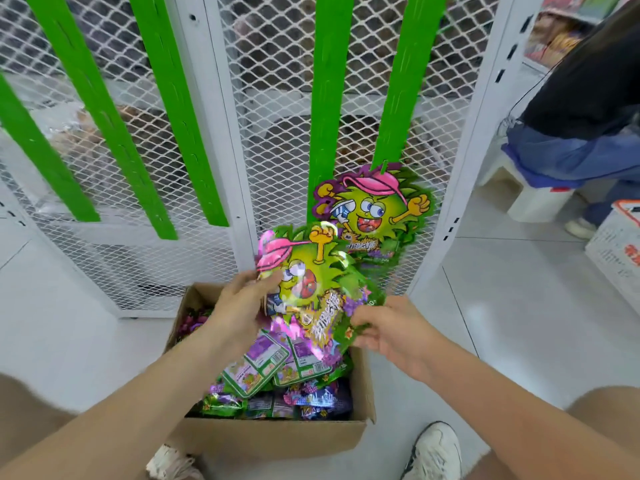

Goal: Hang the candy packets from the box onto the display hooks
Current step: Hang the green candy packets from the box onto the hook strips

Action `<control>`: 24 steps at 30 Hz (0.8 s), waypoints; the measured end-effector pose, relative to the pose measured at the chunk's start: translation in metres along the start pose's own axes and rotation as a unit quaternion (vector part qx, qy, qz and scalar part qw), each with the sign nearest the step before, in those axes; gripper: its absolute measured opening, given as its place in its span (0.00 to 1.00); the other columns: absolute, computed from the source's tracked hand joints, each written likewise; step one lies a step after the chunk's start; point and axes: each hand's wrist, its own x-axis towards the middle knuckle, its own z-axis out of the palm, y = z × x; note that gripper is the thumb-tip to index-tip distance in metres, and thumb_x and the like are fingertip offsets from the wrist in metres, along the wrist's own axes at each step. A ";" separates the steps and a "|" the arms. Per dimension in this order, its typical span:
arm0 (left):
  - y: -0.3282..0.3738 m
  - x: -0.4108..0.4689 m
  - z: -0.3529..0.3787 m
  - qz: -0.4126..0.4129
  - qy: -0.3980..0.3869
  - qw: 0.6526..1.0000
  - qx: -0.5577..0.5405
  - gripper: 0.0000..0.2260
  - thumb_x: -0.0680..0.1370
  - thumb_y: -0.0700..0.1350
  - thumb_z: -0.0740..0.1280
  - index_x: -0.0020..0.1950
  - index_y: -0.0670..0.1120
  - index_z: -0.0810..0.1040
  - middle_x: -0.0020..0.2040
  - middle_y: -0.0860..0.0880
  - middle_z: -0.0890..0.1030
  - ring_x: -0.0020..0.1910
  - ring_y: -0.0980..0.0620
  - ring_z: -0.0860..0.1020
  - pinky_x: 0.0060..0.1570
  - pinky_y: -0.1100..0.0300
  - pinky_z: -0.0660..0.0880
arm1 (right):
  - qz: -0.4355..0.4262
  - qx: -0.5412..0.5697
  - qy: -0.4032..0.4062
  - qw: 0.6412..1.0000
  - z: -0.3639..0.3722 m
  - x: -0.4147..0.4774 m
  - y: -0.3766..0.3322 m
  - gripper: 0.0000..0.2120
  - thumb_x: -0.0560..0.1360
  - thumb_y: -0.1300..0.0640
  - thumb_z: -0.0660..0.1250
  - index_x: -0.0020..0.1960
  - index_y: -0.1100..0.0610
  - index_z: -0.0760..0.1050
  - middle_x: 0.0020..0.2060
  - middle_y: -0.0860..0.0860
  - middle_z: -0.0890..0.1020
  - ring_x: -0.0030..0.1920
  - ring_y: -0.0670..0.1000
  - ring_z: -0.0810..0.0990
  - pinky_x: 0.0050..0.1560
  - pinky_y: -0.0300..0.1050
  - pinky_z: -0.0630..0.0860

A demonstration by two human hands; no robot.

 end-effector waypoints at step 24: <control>0.095 -0.041 0.101 0.451 -0.081 0.752 0.474 0.19 0.79 0.49 0.76 0.69 0.64 0.80 0.53 0.60 0.84 0.55 0.58 0.82 0.57 0.61 0.75 | -0.413 -0.276 0.062 0.866 -0.031 0.014 -0.096 0.16 0.81 0.58 0.72 0.64 0.41 0.77 0.51 0.45 0.86 0.55 0.53 0.85 0.62 0.61 0.79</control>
